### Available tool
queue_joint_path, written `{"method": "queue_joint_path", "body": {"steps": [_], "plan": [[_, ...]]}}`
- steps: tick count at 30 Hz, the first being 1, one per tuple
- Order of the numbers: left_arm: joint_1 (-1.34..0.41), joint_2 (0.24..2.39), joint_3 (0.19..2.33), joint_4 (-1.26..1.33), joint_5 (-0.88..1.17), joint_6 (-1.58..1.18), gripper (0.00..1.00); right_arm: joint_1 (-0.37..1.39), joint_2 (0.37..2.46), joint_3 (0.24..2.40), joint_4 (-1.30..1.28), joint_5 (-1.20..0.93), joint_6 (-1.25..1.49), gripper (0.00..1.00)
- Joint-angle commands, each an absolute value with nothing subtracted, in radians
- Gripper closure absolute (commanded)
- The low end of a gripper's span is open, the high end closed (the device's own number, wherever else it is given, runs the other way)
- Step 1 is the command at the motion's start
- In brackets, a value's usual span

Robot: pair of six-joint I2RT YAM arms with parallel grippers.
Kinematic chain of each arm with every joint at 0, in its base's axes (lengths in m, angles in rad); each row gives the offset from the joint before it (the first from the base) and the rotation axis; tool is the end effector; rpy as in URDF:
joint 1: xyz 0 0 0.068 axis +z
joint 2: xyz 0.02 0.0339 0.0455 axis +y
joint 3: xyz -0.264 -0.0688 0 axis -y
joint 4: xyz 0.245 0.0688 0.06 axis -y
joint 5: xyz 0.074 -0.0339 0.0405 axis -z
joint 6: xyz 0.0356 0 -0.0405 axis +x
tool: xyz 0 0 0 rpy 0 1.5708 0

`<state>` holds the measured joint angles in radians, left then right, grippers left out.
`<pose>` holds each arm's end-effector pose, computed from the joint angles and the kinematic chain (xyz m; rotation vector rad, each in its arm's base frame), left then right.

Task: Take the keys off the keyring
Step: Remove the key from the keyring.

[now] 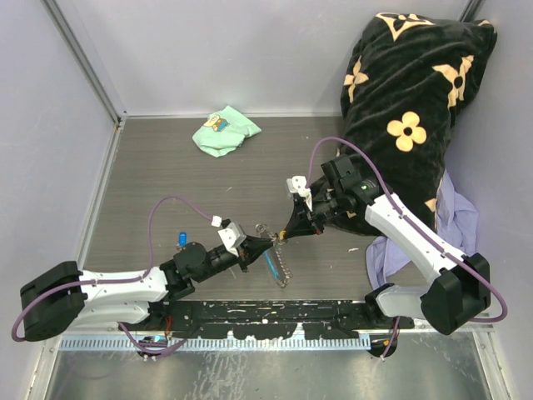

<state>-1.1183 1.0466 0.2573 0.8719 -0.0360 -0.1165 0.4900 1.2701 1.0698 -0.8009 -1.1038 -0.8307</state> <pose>0.0939 -0.1903 0.2194 0.7249 1.3879 -0.9615 0.1989 0.1421 0.2999 -1.6225 1.4581 1.1962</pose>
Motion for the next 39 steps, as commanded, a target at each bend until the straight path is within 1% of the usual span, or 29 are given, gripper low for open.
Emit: {"method": "queue_joint_path", "body": {"steps": [1, 12, 20, 21, 23, 26, 29, 31, 34, 37, 39], "plan": [[-1.12, 1.02, 0.268, 0.991, -0.045, -0.112, 1.0, 0.494, 1.262, 1.106, -0.788, -1.128, -0.826, 0.99], [-1.12, 1.064, 0.288, 0.978, -0.009, -0.114, 1.0, 0.494, 1.242, 1.114, -0.772, -1.208, -0.78, 0.99], [-1.121, 1.11, 0.312, 0.972, 0.022, -0.132, 0.99, 0.494, 1.23, 1.103, -0.733, -1.214, -0.736, 0.99], [-1.12, 1.109, 0.311, 0.972, 0.023, -0.137, 0.96, 0.494, 1.231, 1.104, -0.733, -1.213, -0.734, 0.99], [-1.12, 1.099, 0.31, 0.963, 0.023, -0.145, 0.84, 0.493, 1.231, 1.104, -0.732, -1.211, -0.731, 0.99], [-1.121, 1.064, 0.306, 0.93, 0.028, -0.152, 0.77, 0.494, 1.23, 1.104, -0.732, -1.21, -0.729, 0.99], [-1.12, 1.004, 0.293, 0.877, 0.017, -0.158, 0.64, 0.494, 1.233, 1.106, -0.733, -1.21, -0.729, 0.99], [-1.12, 0.951, 0.282, 0.84, 0.005, -0.162, 0.6, 0.493, 1.232, 1.105, -0.733, -1.211, -0.729, 0.99], [-1.12, 0.868, 0.273, 0.769, -0.013, -0.179, 0.5, 0.494, 1.236, 1.106, -0.733, -1.214, -0.729, 0.99], [-1.12, 0.801, 0.267, 0.712, -0.019, -0.211, 0.37, 0.495, 1.237, 1.106, -0.734, -1.217, -0.729, 0.99], [-1.12, 0.769, 0.266, 0.685, -0.03, -0.241, 0.31, 0.493, 1.238, 1.105, -0.735, -1.219, -0.73, 0.99]]}}
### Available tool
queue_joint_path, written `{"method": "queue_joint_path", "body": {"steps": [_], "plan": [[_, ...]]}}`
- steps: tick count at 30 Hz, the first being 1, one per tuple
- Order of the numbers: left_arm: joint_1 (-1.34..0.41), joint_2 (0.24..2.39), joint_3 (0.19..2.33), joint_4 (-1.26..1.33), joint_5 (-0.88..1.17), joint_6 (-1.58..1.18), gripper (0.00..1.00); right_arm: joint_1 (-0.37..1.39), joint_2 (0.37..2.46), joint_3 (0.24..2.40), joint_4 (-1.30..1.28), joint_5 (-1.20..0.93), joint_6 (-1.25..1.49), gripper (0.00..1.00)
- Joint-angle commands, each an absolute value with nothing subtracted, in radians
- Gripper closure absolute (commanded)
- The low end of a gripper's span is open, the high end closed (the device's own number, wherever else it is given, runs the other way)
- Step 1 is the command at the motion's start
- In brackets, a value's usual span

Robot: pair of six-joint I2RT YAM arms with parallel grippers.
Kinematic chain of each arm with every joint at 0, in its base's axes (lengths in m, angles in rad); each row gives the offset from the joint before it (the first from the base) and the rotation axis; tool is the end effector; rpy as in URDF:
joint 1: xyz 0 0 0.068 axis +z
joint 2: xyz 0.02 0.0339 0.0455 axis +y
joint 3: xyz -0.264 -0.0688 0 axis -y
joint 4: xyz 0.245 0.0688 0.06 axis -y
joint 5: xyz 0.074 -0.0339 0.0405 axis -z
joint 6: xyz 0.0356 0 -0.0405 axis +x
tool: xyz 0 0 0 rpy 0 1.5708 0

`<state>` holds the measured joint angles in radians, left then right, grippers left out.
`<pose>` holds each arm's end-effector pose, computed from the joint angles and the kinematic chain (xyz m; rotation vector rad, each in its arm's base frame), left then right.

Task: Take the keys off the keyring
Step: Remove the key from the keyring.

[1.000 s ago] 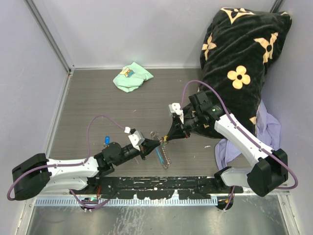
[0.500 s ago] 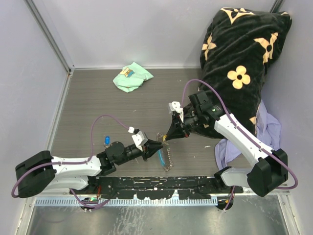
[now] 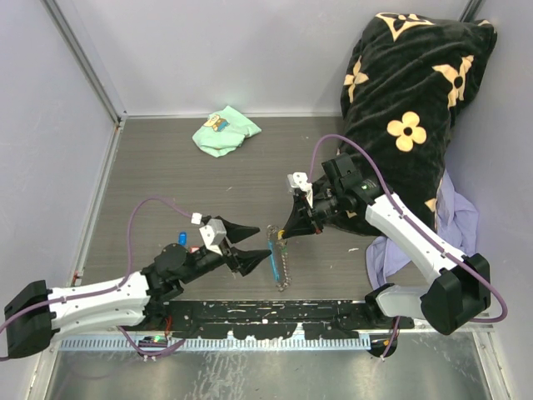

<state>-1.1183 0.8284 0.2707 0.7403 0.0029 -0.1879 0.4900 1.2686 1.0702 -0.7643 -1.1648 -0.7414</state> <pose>0.0825 -0.1700 0.2492 0.6649 1.3189 -1.0801 0.1997 0.1436 0.3038 -1.5676 1.4642 1.2900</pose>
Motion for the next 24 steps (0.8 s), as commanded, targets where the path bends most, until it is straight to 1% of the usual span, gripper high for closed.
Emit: {"method": "queue_joint_path", "body": {"steps": [1, 6, 10, 14, 15, 17, 21, 24], "plan": [[-1.12, 0.757, 0.268, 0.671, -0.03, -0.253, 0.28, 0.494, 1.238, 1.105, -0.735, -1.22, -0.73, 0.99], [-1.12, 0.751, 0.286, 0.645, -0.003, -0.281, 0.19, 0.494, 1.241, 1.103, -0.735, -1.228, -0.732, 0.99], [-1.118, 0.801, 0.329, 0.631, 0.002, -0.312, 0.17, 0.494, 1.243, 1.104, -0.735, -1.231, -0.732, 0.99], [-1.106, 0.868, 0.373, 0.645, 0.029, -0.338, 0.17, 0.494, 1.241, 1.104, -0.739, -1.232, -0.736, 0.99], [-1.101, 0.886, 0.382, 0.65, 0.038, -0.345, 0.17, 0.493, 1.241, 1.104, -0.739, -1.232, -0.736, 0.99], [-1.09, 0.92, 0.4, 0.663, 0.049, -0.357, 0.22, 0.494, 1.24, 1.104, -0.742, -1.231, -0.739, 0.99], [-1.069, 0.966, 0.411, 0.708, 0.065, -0.37, 0.29, 0.494, 1.241, 1.105, -0.745, -1.231, -0.744, 0.99], [-1.06, 0.988, 0.419, 0.715, 0.075, -0.371, 0.36, 0.494, 1.239, 1.106, -0.748, -1.232, -0.748, 0.99]]}}
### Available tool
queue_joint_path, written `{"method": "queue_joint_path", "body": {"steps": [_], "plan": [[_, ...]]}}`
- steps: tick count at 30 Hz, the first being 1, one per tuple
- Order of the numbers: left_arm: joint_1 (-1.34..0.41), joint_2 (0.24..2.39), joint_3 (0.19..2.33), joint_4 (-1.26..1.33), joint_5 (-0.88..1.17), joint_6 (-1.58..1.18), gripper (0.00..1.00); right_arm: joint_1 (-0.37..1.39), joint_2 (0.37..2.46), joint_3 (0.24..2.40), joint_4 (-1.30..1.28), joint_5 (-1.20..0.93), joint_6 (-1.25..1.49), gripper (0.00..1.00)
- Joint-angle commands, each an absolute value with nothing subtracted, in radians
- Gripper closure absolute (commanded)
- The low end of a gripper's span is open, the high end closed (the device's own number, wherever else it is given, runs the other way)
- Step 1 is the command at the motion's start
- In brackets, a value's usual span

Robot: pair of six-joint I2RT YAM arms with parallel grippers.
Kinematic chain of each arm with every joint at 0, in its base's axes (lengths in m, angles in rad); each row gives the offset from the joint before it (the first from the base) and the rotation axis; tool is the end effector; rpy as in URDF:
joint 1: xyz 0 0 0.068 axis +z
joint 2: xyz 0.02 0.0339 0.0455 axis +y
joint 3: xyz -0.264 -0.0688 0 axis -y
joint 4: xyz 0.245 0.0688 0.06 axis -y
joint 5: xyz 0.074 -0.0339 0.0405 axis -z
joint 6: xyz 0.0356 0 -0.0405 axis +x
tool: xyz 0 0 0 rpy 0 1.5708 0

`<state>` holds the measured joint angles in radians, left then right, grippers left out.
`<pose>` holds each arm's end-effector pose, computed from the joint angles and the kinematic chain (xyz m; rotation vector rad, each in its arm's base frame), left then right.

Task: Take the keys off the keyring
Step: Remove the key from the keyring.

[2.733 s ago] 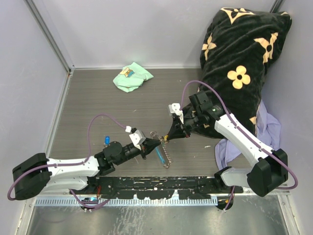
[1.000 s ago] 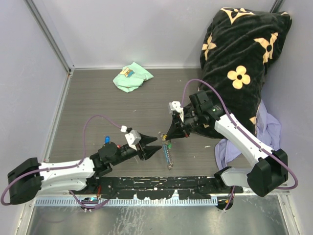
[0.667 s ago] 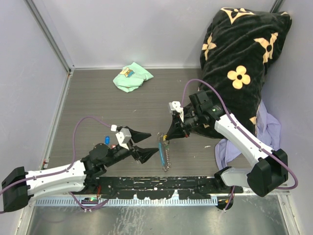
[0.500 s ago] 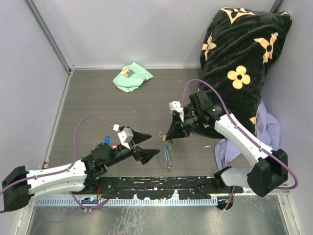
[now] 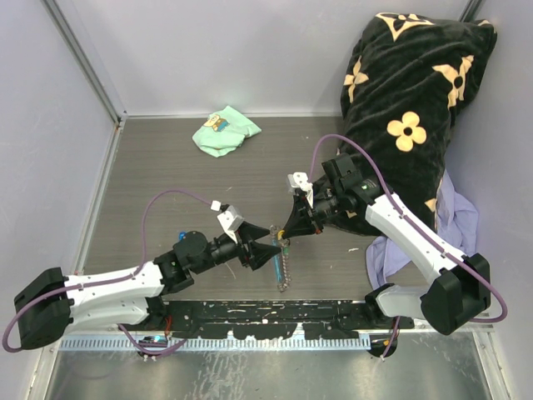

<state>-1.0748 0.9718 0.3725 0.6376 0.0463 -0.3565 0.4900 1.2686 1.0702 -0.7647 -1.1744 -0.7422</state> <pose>0.1017 -0.1914 0.2471 0.6182 1.5334 -1.1556 0.1994 0.1436 0.3040 -1.5670 1.4568 1.3002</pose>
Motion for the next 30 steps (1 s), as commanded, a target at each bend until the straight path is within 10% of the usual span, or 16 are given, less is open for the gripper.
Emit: {"method": "queue_joint_path", "body": {"steps": [1, 21, 30], "plan": [[-1.058, 0.994, 0.421, 0.717, 0.078, -0.371, 0.38, 0.495, 1.24, 1.106, -0.748, -1.232, -0.749, 0.99], [-1.041, 1.089, 0.45, 0.79, 0.151, -0.379, 0.73, 0.494, 1.244, 1.106, -0.752, -1.233, -0.749, 0.99], [-1.034, 1.119, 0.462, 0.803, 0.192, -0.377, 0.74, 0.494, 1.246, 1.106, -0.754, -1.235, -0.749, 0.99]]}}
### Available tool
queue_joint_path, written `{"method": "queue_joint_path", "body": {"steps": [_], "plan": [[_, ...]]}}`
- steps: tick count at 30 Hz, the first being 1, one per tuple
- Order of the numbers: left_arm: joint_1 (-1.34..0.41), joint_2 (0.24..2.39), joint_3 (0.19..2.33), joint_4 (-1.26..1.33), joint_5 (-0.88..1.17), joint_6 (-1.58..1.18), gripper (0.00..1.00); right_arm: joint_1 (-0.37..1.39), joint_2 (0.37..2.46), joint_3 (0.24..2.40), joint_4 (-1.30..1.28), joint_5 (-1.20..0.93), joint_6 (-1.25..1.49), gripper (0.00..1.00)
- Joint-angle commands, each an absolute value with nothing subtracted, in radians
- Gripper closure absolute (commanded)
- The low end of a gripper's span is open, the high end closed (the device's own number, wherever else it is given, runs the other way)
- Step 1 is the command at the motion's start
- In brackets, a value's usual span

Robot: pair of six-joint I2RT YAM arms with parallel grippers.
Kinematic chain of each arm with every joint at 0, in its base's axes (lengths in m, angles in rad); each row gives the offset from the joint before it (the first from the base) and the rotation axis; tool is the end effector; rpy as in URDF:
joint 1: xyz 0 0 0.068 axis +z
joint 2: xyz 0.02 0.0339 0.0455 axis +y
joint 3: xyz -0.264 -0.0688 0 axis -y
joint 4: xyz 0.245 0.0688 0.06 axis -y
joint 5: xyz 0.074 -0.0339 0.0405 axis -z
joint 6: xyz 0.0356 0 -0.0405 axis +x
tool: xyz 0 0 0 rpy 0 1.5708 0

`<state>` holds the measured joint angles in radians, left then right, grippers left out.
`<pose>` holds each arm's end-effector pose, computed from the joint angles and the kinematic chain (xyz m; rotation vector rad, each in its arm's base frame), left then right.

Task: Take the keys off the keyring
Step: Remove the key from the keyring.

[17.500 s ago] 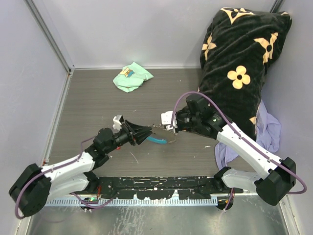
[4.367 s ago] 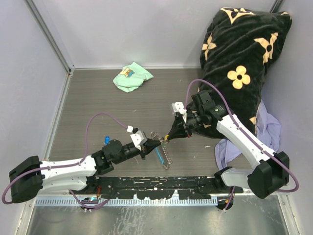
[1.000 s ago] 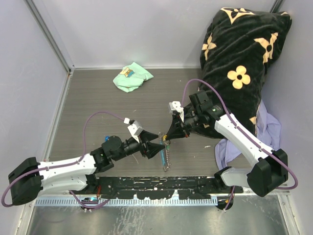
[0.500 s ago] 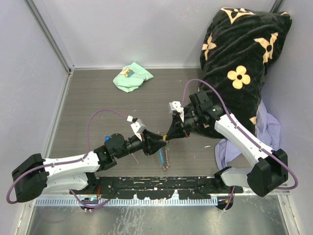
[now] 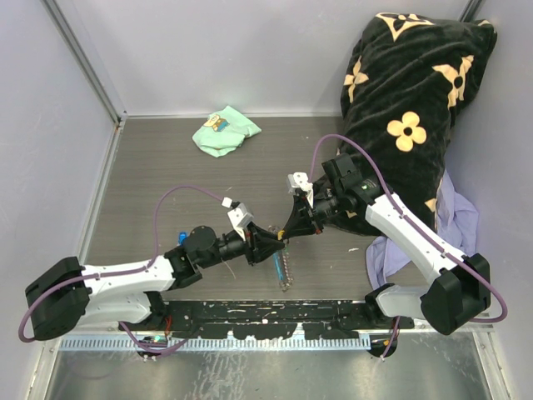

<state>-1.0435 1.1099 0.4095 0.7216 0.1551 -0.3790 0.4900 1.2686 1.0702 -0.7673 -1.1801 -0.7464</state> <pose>0.1149 -0.2082 0.2402 0.6755 1.5479 -1.2217 0.1991 0.1435 0.3041 -1.5684 1.4510 1.3055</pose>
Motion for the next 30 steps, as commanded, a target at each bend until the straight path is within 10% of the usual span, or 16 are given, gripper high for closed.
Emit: {"method": "queue_joint_path", "body": {"steps": [1, 10, 20, 30], "plan": [[-1.034, 1.123, 0.466, 0.804, 0.199, -0.377, 0.74, 0.493, 1.247, 1.106, -0.753, -1.236, -0.749, 0.99], [-1.028, 1.132, 0.476, 0.809, 0.22, -0.377, 0.76, 0.494, 1.247, 1.104, -0.754, -1.237, -0.75, 0.99], [-1.01, 1.132, 0.477, 0.799, 0.24, -0.386, 1.0, 0.495, 1.247, 1.109, -0.755, -1.238, -0.746, 0.98], [-0.992, 1.067, 0.447, 0.797, 0.234, -0.388, 1.0, 0.45, 1.217, 1.136, -0.773, -1.214, -0.742, 0.45]]}}
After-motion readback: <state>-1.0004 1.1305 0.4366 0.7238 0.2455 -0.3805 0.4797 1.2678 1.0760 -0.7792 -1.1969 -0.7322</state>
